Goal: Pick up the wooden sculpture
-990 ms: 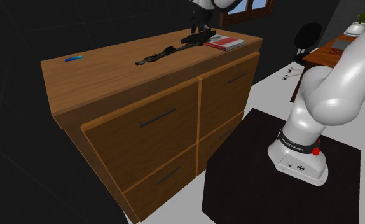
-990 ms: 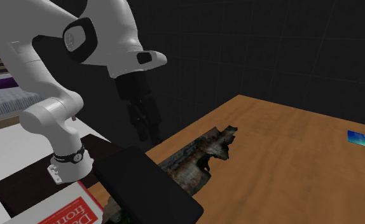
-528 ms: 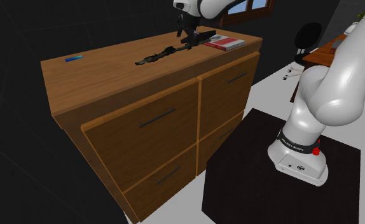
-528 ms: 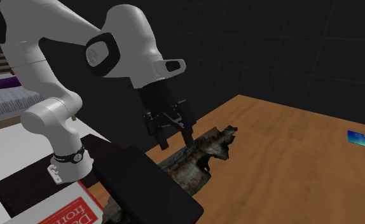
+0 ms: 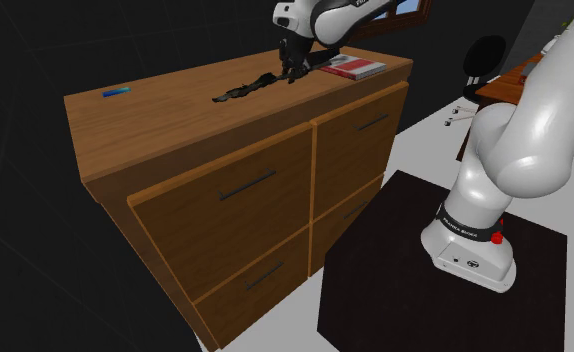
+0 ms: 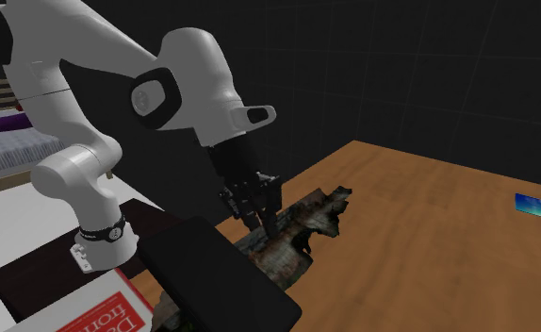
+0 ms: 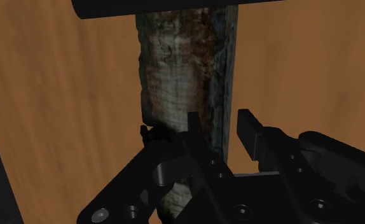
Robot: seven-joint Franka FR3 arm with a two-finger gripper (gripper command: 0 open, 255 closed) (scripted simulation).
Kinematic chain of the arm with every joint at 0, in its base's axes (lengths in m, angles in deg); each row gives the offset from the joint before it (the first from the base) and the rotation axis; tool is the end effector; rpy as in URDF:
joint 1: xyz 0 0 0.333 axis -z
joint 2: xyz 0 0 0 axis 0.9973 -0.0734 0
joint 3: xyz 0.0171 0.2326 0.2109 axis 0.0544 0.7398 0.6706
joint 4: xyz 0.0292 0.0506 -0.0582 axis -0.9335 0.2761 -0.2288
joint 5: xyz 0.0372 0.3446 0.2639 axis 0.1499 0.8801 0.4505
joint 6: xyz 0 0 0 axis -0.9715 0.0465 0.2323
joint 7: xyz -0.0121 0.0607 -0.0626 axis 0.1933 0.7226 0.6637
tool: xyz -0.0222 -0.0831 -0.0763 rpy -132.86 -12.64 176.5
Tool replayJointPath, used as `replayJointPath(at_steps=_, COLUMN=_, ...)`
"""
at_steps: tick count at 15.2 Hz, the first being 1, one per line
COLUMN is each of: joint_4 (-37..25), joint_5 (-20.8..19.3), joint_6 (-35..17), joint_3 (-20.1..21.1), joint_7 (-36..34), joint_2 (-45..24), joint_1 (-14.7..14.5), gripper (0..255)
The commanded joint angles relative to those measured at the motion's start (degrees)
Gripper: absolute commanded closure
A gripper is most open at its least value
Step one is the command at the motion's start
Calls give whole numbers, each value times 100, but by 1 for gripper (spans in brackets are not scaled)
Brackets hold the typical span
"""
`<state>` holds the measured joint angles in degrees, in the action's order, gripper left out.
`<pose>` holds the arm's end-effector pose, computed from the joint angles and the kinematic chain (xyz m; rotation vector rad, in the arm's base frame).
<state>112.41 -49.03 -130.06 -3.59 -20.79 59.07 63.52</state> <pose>0.5717 0.0038 0.4676 2.0436 1.7554 0.4161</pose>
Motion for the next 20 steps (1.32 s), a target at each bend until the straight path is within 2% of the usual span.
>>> replayJointPath(at_steps=1, joint_4=3, joint_5=0, joint_6=-7, joint_3=-1, joint_7=0, joint_2=-3, joint_1=0, gripper=255)
replayJointPath(at_steps=8, joint_4=19, joint_5=-5, joint_6=-28, joint_3=-2, joint_7=-7, joint_2=-9, joint_1=2, gripper=255)
replayJointPath(at_steps=20, joint_4=-673, joint_5=145, joint_6=898, joint_3=68, joint_7=191, joint_2=239, joint_1=-69, gripper=255)
